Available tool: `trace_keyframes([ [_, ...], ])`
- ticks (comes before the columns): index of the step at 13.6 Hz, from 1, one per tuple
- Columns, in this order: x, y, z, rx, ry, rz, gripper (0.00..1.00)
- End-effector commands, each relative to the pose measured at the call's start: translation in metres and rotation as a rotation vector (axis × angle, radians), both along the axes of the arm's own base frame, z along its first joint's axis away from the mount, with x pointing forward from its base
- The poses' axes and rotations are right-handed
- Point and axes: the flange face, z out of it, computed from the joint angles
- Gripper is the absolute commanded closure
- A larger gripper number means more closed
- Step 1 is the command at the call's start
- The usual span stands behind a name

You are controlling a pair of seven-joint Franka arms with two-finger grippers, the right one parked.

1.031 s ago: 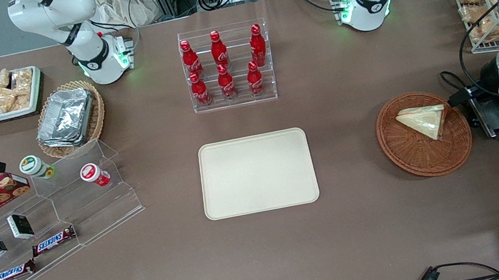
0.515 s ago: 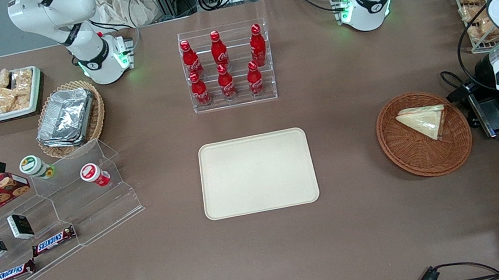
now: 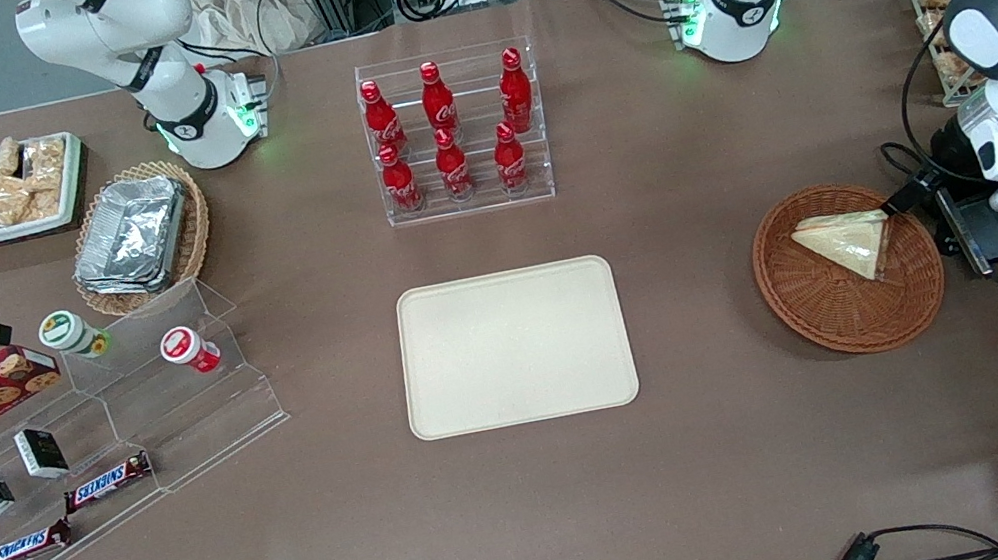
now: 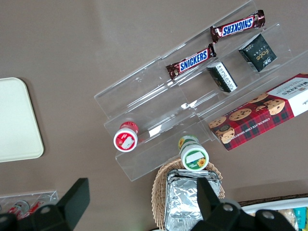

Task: Place sandwich from basket to tray
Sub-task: 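Lower the left gripper and close it on the wrapped sandwich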

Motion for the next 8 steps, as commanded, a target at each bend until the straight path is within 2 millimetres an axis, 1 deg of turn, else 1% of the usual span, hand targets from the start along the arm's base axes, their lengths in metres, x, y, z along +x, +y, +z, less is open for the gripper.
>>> trace_keyframes([
  [1, -0.009, -0.007, -0.009, -0.005, -0.036, 0.046, 0.0],
  [4, -0.01, -0.011, -0.032, 0.0, -0.058, 0.073, 0.0],
  [8, -0.005, -0.026, -0.054, 0.012, -0.075, 0.079, 0.0],
])
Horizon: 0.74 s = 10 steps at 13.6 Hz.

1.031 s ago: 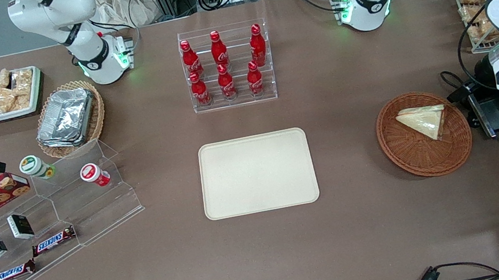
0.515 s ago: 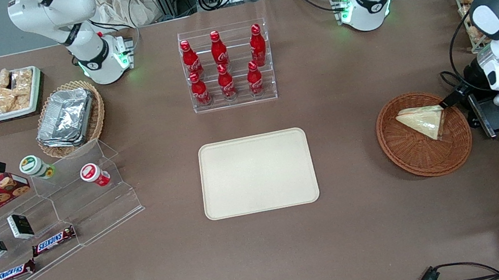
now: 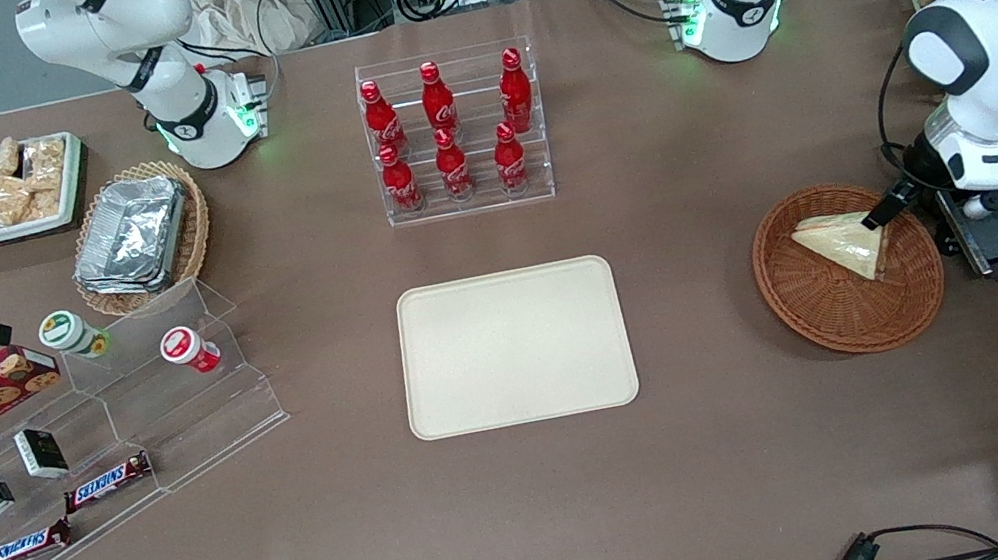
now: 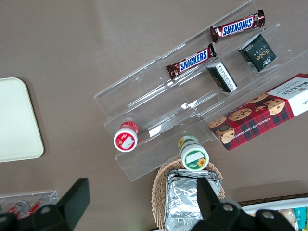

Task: Place sandwich from basket to tray
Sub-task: 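Lower the left gripper and close it on the wrapped sandwich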

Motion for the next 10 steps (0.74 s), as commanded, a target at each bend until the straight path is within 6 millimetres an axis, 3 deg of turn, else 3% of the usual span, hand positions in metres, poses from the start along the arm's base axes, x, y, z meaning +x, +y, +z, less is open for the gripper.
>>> trace_keyframes([
  [1, 0.003, -0.012, -0.012, 0.007, -0.021, 0.022, 0.0],
  [7, 0.005, -0.02, -0.034, 0.022, -0.036, 0.025, 0.0],
  [10, 0.004, -0.019, -0.035, 0.023, -0.035, 0.026, 0.14],
])
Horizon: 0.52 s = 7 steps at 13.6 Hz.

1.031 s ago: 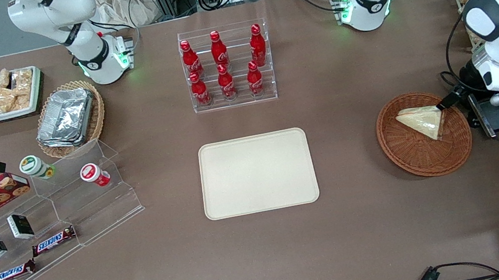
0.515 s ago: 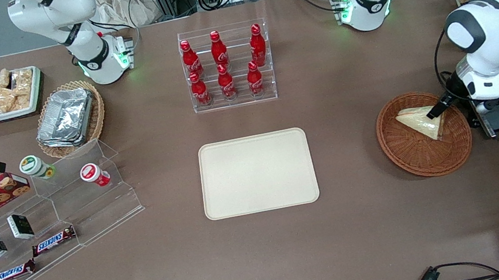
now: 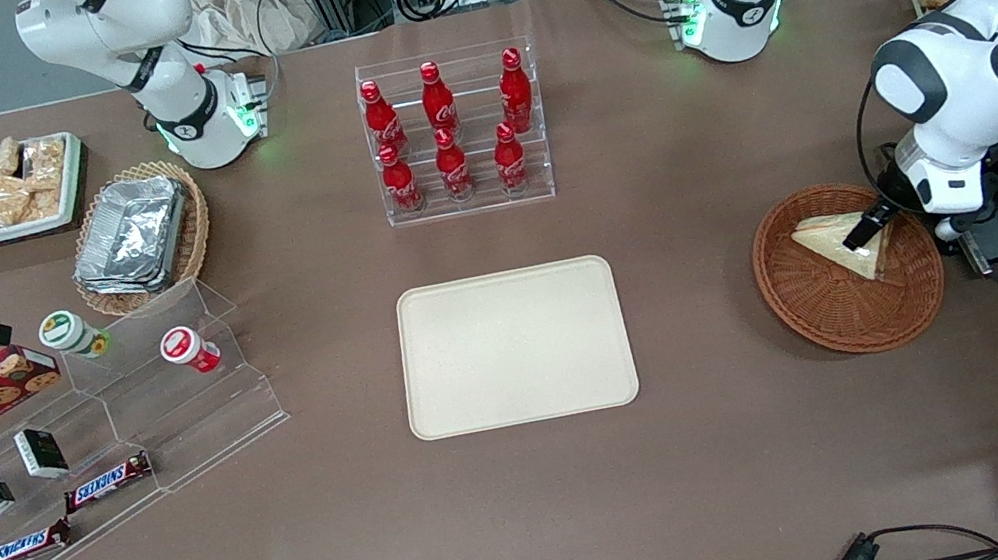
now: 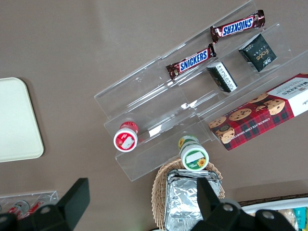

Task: Place sandwich from basket to tray
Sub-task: 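Lower the left gripper and close it on the wrapped sandwich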

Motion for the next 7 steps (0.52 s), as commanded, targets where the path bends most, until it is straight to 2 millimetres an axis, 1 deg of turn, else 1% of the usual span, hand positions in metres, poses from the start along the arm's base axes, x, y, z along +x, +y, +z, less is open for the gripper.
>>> trace_keyframes([
  [1, -0.0025, -0.0031, -0.0005, 0.001, -0.016, 0.017, 0.27],
  [2, -0.0026, -0.0023, -0.0005, 0.001, -0.016, 0.019, 0.47],
  [3, -0.0024, -0.0038, -0.0005, 0.001, -0.016, 0.014, 0.62],
  [4, -0.0021, -0.0052, 0.0003, 0.002, -0.018, 0.01, 0.73],
  [5, -0.0021, -0.006, 0.0001, 0.001, -0.016, 0.008, 0.82],
  [6, -0.0014, -0.0059, 0.0014, 0.002, -0.02, 0.0, 0.87],
  [7, -0.0005, -0.0061, 0.004, 0.001, -0.022, -0.007, 0.87],
])
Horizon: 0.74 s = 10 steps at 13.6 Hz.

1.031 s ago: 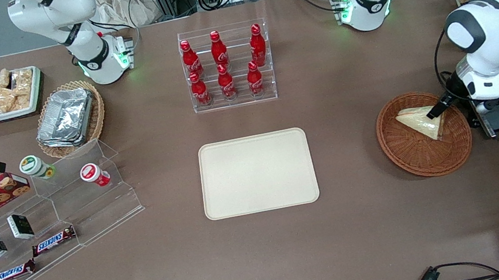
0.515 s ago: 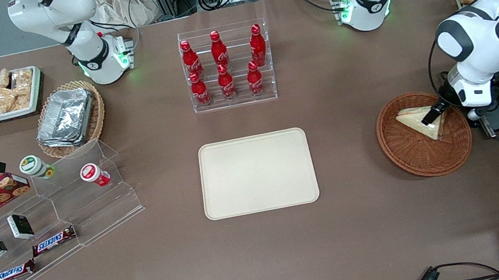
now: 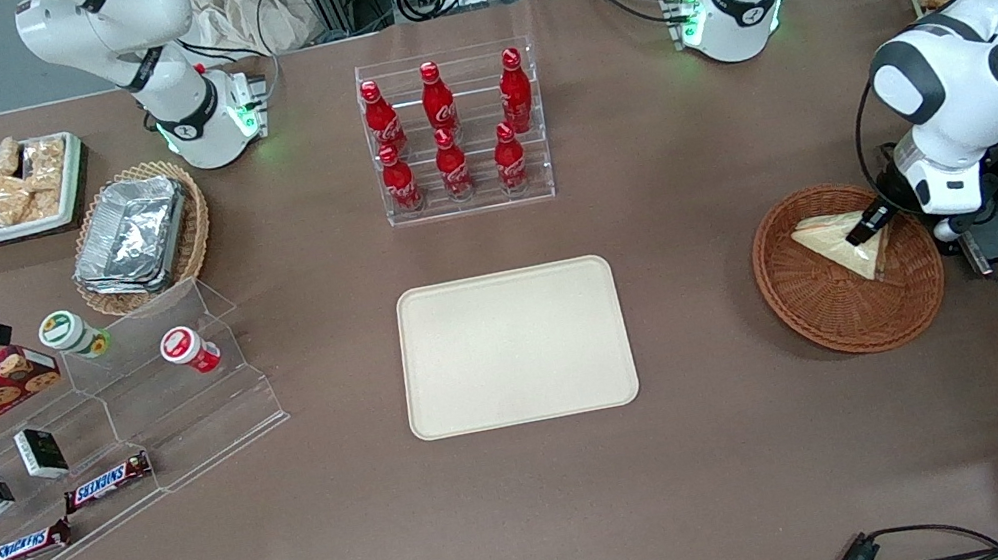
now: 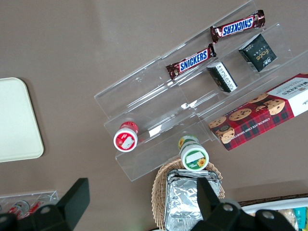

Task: Place sandwich from basket to tray
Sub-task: 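Lift the sandwich out of the basket and carry it toward the tray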

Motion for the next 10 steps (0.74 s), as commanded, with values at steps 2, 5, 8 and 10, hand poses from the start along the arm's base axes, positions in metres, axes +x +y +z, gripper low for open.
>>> trace_keyframes([
  [2, 0.004, -0.005, 0.022, 0.007, -0.052, -0.044, 0.87],
  [5, 0.01, -0.013, 0.043, 0.005, -0.047, -0.111, 0.9],
  [8, 0.021, -0.031, 0.078, 0.048, -0.045, -0.233, 0.9],
  [10, 0.037, -0.048, 0.114, 0.085, 0.004, -0.337, 0.88],
])
